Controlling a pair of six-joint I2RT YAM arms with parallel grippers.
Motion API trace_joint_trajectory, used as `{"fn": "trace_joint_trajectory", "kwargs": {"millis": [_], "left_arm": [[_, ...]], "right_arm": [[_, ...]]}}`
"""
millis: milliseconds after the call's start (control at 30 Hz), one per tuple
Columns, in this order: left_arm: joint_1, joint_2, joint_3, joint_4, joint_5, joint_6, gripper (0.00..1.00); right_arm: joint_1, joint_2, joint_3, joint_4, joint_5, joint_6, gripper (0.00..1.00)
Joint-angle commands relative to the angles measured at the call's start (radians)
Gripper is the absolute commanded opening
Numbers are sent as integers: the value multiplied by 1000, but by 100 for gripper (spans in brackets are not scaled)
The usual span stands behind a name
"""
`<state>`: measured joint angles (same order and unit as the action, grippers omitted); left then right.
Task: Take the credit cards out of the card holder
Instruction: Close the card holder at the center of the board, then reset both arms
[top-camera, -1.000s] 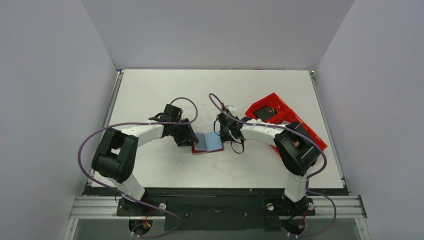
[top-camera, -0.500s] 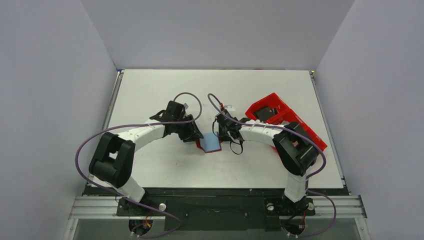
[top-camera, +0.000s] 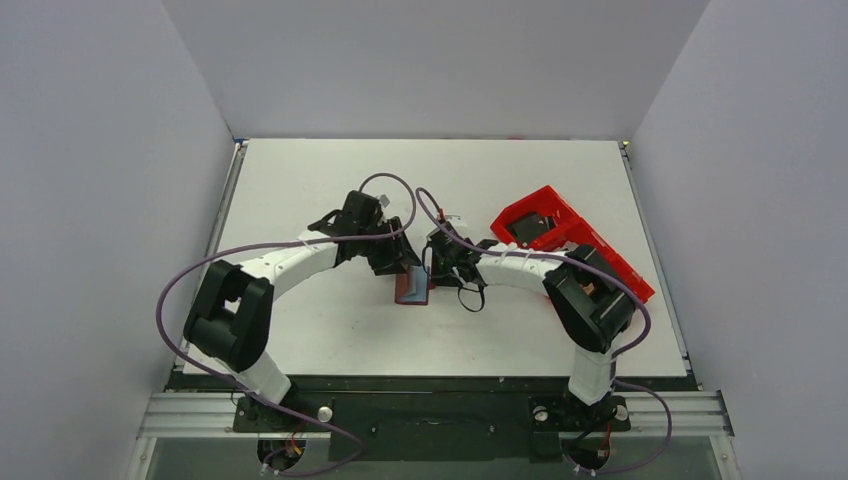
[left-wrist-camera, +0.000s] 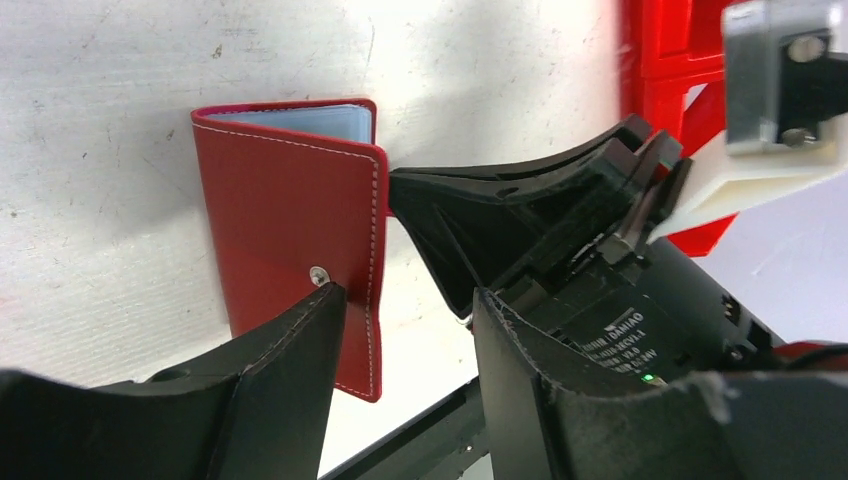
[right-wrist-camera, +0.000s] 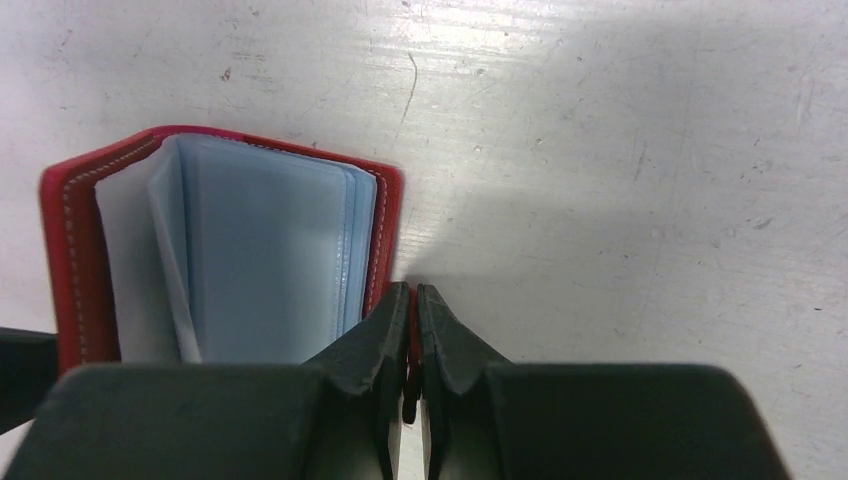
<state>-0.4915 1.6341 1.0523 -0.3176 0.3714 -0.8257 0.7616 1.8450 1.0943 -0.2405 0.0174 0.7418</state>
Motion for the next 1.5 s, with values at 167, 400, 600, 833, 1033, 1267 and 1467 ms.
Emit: {"fn": "trace_joint_trajectory", "kwargs": {"millis": [167,400,600,833,1033,1267,1467], "left_arm": [[-20,65,38,24,0,9,48],[-25,119,35,48,-9,-7,49],[-32,166,40,59,-25,-9,50],[-39,171,53,48,-33,1,53],[-39,114,100,-9,-53,29,53],[-33,16,173,-113,-116,116,63],[-12,-72,207,-162,-147,179,70]], "right_arm": [[-11,-93,-40,-5,-2,42,17],[-34,-180,-61,-39,31,40,24],[-42,-250,-66,-69,51,34,24],[-43,-279,-55,-89,64,25,24],[-47,-294,-40,-97,57,21,24],[-64,-368,-26,-88,58,26,30],[-70,-442,-12,-81,66,32,51]]}}
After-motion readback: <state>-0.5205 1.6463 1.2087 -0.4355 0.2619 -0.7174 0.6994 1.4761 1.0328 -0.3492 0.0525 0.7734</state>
